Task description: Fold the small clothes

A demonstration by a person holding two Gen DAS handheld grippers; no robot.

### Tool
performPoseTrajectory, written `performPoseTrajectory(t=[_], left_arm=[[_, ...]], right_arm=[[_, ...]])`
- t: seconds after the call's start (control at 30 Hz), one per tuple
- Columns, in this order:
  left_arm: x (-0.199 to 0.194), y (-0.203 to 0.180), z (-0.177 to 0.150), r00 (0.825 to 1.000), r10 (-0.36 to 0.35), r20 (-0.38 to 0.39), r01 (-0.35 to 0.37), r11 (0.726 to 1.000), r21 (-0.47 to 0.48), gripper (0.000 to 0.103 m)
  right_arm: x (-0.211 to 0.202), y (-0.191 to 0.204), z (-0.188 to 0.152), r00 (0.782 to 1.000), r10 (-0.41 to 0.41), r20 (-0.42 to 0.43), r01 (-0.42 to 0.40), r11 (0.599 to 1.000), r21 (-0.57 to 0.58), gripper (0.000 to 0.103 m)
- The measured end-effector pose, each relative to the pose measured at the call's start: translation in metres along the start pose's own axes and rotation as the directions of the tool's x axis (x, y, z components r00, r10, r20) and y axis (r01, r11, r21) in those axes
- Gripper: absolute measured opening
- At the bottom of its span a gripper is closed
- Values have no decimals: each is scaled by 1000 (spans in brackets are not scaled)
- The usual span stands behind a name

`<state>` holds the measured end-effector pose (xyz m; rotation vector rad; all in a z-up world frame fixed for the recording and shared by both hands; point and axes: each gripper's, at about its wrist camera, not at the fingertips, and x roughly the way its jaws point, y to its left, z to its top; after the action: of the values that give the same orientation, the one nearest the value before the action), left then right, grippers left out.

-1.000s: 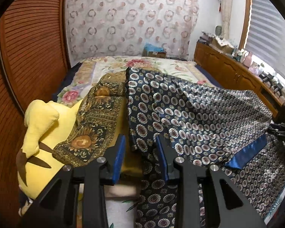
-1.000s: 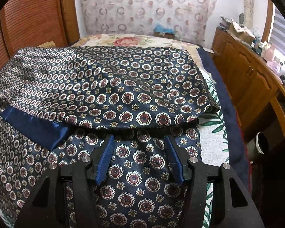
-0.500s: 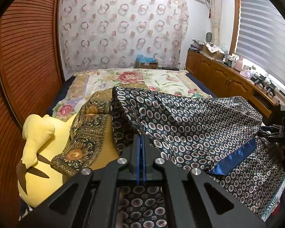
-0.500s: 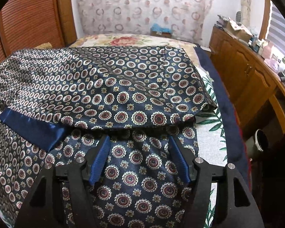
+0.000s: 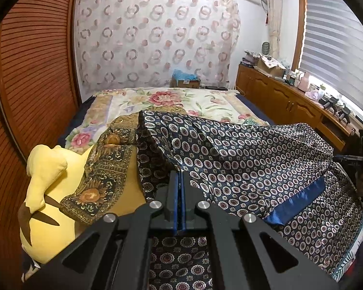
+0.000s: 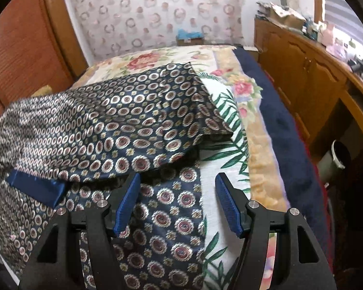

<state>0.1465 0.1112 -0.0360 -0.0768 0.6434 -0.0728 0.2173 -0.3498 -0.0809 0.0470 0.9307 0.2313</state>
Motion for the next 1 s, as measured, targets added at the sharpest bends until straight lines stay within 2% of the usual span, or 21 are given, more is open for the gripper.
performPoseTrajectory(t=[0.1, 0.23, 0.43, 0.53, 0.57, 0.6, 0.67, 0.83, 1.0], left_arm=[[1, -1, -1, 1000, 3, -3, -3, 1000, 2, 0], [3, -1, -2, 1000, 9, -6, -9, 1000, 7, 0], [8, -2, -5, 1000, 11, -18, -10, 1000, 6, 0], [9, -2, -7, 1000, 11, -22, -11, 1000, 8, 0], [7, -1, -7, 1000, 11, -16, -11, 1000, 6, 0], [3, 0, -6, 1000, 8, -5, -8, 1000, -3, 0], [-8, 2, -4, 1000, -5, 30, 6, 1000, -24, 0], [-34, 0, 4, 996, -21, 85, 24, 999, -24, 0], [-60, -4, 1, 992, -45, 119, 48, 999, -22, 0]], right_arm=[[-4, -2, 3, 1000, 8, 23, -8, 1000, 10, 66], [-7, -5, 16, 998, -36, 59, 35, 999, 24, 66], [10, -9, 36, 994, -100, 40, 100, 995, 9, 64], [23, -8, 42, 993, -116, 14, 117, 993, -17, 45], [27, -7, 43, 992, -125, 4, 125, 992, -31, 35], [30, -6, 44, 992, -129, -4, 129, 991, -40, 20], [34, -3, 44, 994, -105, -20, 103, 993, -61, 4], [3, 14, 44, 999, -10, 50, 15, 996, -90, 0], [-50, 34, 42, 990, 62, 124, -46, 991, -128, 0]])
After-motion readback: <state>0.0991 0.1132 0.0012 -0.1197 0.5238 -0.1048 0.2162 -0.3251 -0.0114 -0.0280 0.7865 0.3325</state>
